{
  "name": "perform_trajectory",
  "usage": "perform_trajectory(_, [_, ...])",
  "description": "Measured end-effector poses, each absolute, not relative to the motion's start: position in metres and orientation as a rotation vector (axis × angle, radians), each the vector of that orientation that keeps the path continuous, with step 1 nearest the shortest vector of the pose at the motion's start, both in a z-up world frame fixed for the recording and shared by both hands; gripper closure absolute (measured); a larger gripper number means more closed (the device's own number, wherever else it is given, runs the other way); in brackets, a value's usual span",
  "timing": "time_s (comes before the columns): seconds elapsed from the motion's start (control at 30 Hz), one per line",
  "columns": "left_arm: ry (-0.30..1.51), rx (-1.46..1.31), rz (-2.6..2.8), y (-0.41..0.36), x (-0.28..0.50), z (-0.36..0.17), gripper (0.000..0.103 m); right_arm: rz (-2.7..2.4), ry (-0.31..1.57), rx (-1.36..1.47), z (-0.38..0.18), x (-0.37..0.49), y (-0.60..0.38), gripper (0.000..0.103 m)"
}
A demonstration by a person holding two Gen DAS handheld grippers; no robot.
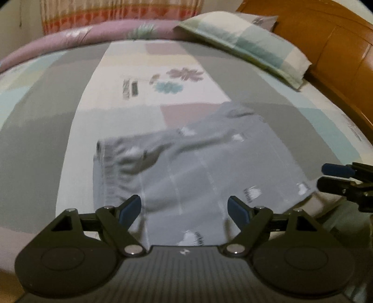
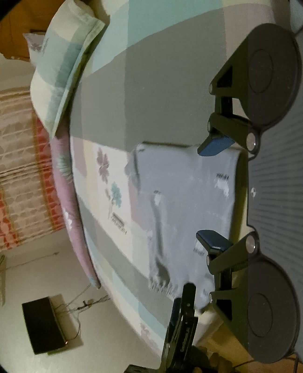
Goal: Fold clothes
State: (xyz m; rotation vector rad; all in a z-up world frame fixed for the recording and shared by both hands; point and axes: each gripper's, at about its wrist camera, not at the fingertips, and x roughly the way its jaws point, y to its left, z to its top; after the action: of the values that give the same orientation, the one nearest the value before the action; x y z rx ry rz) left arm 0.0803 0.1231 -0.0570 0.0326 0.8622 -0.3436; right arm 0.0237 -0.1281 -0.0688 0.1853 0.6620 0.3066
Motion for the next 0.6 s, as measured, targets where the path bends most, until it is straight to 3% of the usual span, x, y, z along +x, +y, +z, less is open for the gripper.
perform_trajectory(0.6, [0.826, 0.09, -0.372, 0.105, 0.115, -0.054, 0.021, 0.33, 0.689, 0.098, -0.071, 0.038, -0.092, 0.026])
